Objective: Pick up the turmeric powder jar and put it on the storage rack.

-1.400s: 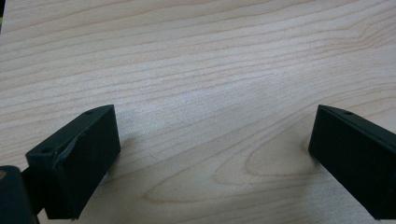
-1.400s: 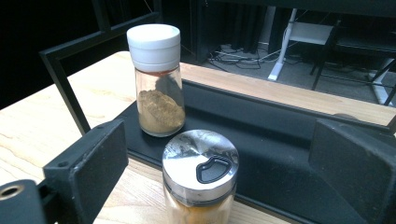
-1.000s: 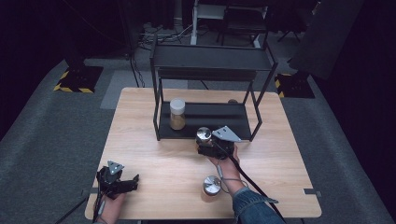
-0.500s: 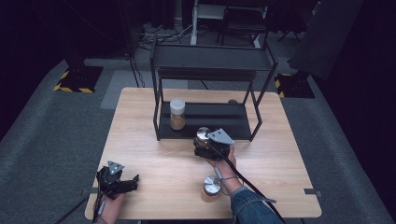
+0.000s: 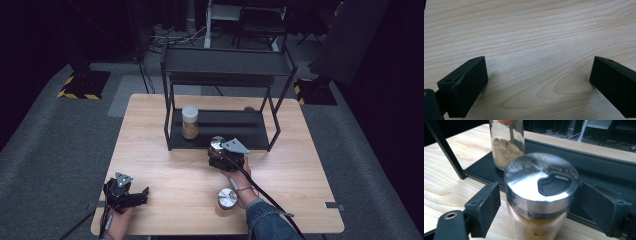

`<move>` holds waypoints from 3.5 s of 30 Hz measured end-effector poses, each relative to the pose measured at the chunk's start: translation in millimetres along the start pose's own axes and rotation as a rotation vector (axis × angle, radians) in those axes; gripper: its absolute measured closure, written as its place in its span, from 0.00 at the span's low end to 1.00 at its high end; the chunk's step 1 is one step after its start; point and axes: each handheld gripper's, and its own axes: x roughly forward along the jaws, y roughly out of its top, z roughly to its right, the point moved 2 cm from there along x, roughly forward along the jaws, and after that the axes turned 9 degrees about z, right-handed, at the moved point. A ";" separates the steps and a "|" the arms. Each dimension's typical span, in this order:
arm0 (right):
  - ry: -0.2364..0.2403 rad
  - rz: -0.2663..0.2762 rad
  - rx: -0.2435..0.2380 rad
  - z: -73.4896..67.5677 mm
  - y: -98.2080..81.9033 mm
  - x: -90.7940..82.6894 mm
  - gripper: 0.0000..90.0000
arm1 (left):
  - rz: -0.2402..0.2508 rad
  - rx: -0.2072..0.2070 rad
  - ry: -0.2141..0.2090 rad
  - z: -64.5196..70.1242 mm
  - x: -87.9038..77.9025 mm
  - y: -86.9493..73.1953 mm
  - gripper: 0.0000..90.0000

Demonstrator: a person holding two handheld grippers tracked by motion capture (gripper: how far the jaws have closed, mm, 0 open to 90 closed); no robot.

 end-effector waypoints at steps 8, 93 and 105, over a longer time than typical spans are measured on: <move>-0.004 -0.014 0.002 -0.2 -6.3 7.7 0.26 | 0.000 0.001 -0.001 0.0 0.0 0.0 0.02; -0.060 -0.016 0.019 23.2 37.1 84.9 0.34 | -0.002 0.006 -0.008 -0.9 2.3 1.9 0.01; -0.048 -0.037 0.041 26.0 27.3 91.8 0.34 | -0.001 0.006 -0.009 -0.9 2.3 1.7 0.01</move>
